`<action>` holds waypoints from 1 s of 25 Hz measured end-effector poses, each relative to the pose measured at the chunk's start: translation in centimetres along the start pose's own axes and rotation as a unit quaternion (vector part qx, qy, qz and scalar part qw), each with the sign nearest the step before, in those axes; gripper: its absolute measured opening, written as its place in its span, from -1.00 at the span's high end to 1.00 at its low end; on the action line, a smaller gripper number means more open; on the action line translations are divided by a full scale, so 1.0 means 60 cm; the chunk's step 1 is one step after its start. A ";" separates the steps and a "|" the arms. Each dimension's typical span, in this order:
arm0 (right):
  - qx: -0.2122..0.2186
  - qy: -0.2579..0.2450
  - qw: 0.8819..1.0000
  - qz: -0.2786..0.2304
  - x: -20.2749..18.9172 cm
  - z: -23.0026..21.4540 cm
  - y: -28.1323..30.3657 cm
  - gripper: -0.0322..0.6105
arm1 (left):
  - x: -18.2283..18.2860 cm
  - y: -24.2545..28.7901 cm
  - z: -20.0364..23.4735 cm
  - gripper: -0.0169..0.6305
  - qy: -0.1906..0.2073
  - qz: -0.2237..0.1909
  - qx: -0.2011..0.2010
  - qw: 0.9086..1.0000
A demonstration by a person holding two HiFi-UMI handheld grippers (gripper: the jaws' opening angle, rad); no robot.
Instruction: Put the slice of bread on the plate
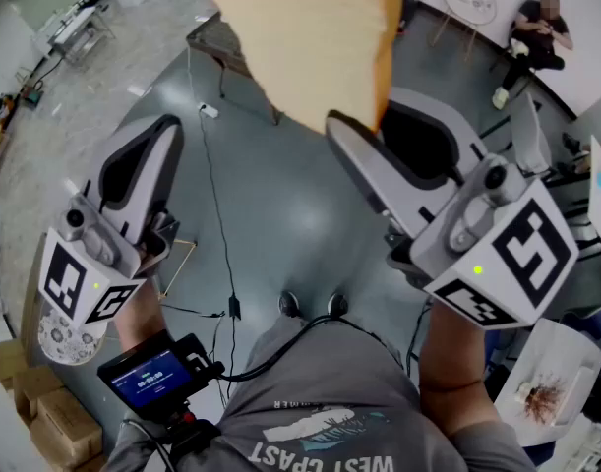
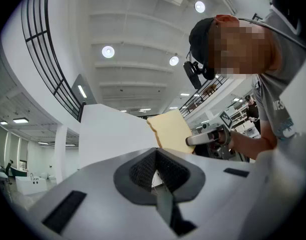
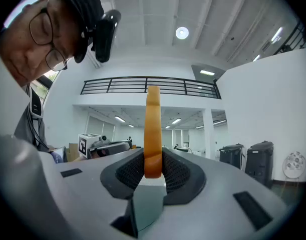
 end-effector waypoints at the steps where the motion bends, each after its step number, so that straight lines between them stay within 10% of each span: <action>1: 0.011 0.008 1.000 -0.005 -0.005 0.008 0.007 0.61 | 0.006 -0.014 -0.001 0.93 0.006 0.010 0.009 1.000; 5: 0.041 0.033 0.998 -0.016 0.007 0.004 0.012 0.61 | 0.040 -0.011 -0.005 0.93 0.019 0.034 0.027 0.999; 13: 0.051 0.084 0.995 -0.006 0.186 -0.246 -0.089 0.61 | 0.176 0.277 0.011 0.93 0.021 0.027 0.019 0.999; 19: 0.026 0.060 0.998 -0.009 0.035 -0.006 -0.023 0.61 | 0.042 0.023 -0.014 0.93 0.001 0.010 -0.006 1.000; 25: 0.036 0.074 0.997 -0.012 0.018 0.015 -0.010 0.61 | 0.026 0.001 -0.015 0.93 -0.004 0.011 -0.006 1.000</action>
Point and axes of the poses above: the fingertips, and each gripper's own axes: y forward along the fingers, z to its left, x out of its top, the point moved 6 cm from there along -y, backward along the fingers, and after that the axes turned 2 degrees about z, right-handed, at the moved point
